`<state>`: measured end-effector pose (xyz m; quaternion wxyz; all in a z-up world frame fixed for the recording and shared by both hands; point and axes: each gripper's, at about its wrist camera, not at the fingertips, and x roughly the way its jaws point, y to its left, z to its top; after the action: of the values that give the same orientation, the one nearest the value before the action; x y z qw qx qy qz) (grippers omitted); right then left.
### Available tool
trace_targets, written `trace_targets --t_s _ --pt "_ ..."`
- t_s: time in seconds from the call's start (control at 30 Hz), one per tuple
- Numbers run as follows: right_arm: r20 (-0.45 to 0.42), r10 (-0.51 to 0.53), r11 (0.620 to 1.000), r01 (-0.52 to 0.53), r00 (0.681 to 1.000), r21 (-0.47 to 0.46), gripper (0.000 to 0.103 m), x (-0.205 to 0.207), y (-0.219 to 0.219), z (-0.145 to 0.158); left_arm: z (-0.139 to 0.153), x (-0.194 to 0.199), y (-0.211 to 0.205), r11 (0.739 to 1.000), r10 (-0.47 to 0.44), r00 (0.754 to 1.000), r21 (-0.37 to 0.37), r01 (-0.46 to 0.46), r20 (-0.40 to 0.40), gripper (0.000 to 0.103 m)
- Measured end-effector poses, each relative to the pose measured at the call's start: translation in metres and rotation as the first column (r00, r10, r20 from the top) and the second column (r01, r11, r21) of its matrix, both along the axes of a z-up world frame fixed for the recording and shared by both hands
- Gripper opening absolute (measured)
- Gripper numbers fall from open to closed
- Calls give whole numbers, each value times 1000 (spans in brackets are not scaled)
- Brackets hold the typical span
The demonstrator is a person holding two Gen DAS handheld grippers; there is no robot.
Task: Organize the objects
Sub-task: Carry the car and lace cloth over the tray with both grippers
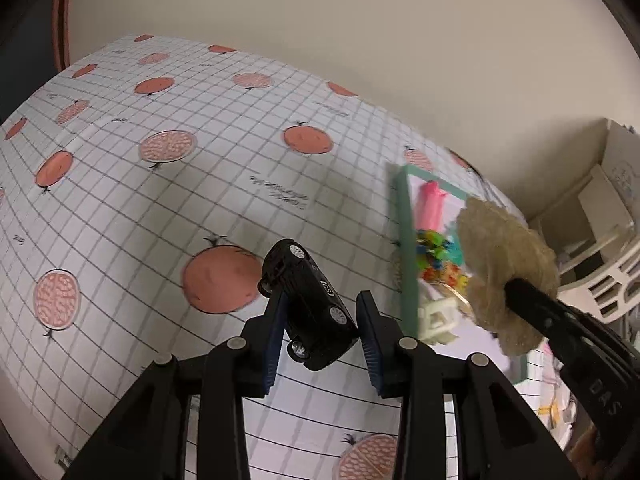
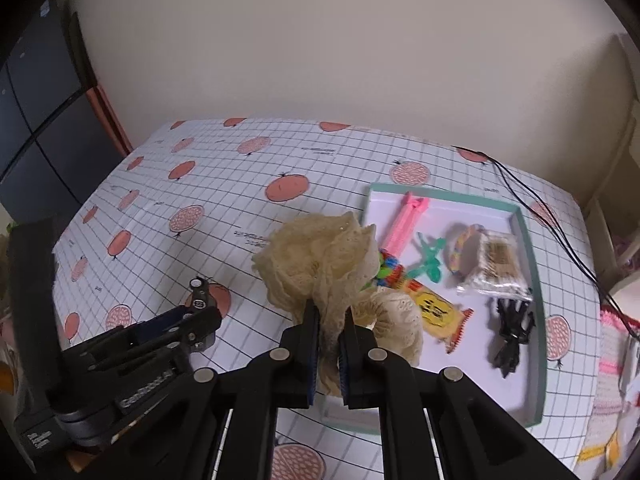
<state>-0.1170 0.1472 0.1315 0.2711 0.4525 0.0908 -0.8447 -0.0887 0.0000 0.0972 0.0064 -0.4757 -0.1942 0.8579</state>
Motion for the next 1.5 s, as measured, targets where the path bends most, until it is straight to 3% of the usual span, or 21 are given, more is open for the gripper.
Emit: trace_targets --t_s 0.2,0.73,1.13,1.33,1.5 --pt "15 -59 998 59 998 11 9 -11 26 -5 5 7 25 998 -40 999 39 41 -29 37" --pt "31 -193 981 193 981 -7 9 -34 89 -10 6 11 100 984 -180 981 -12 180 -74 37" --pt "59 -289 956 291 956 -34 9 -46 137 -15 3 7 119 978 -207 974 20 210 -95 37" --pt "71 -298 953 300 952 -33 9 -49 143 -19 0 1 127 972 -214 972 73 221 -101 37" --pt "82 -294 955 297 952 -19 9 -52 144 -26 1 -3 143 965 -248 962 53 255 -117 37"
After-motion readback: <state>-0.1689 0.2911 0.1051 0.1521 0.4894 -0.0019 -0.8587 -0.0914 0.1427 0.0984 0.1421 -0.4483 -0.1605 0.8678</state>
